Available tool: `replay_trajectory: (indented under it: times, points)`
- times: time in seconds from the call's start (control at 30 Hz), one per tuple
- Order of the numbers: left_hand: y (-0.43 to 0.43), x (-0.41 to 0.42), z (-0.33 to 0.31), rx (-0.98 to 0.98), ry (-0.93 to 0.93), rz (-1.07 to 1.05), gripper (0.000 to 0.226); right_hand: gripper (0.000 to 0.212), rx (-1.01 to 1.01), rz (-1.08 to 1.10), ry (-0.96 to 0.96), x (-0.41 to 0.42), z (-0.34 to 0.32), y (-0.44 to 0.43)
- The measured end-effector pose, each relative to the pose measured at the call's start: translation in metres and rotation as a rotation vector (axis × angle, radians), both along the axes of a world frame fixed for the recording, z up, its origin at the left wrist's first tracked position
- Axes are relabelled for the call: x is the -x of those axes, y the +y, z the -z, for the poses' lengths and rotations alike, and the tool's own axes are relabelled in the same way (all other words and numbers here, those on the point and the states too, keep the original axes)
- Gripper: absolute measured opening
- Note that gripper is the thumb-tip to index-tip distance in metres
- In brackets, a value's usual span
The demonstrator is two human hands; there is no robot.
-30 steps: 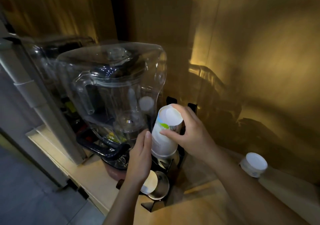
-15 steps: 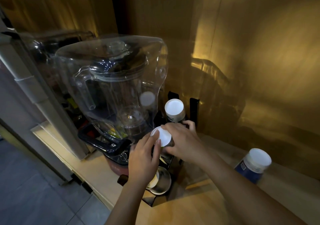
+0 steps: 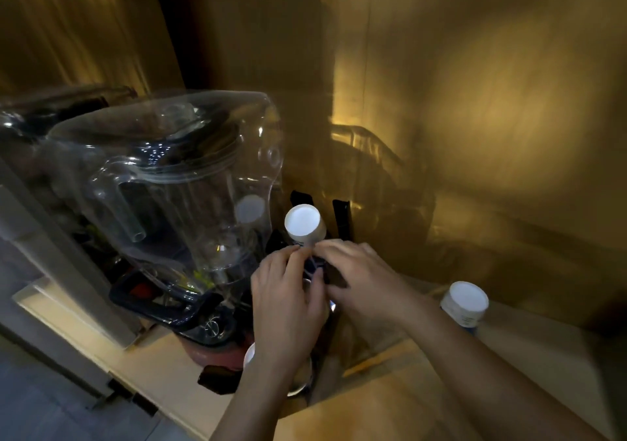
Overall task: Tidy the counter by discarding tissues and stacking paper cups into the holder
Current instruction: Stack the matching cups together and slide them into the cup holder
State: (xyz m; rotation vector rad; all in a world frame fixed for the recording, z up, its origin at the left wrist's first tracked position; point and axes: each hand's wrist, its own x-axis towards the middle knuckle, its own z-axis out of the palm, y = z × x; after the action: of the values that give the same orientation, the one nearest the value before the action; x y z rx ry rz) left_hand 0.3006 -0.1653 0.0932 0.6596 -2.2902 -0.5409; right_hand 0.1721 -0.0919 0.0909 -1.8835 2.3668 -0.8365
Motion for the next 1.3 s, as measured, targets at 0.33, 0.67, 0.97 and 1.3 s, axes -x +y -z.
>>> replay_trajectory:
  times: [0.33, 0.67, 0.97, 1.3]
  points:
    - [0.062, 0.084, 0.053, -0.27, -0.161, 0.413, 0.057, 0.059, -0.081, 0.598, -0.202, 0.068, 0.023, 0.111]
    - [0.106, 0.133, 0.123, -0.53, -0.317, 0.724, 0.064, 0.064, -0.309, 0.682, -0.209, 0.066, 0.088, 0.16]
    - [0.118, 0.141, 0.158, -0.674, -0.386, 0.617, 0.086, 0.014, -0.164, 0.66, -0.117, 0.059, 0.092, 0.172]
    - [0.107, 0.143, 0.174, -0.837, -0.411, 0.591, 0.082, 0.038, -0.028, 0.698, -0.551, 0.051, 0.105, 0.172]
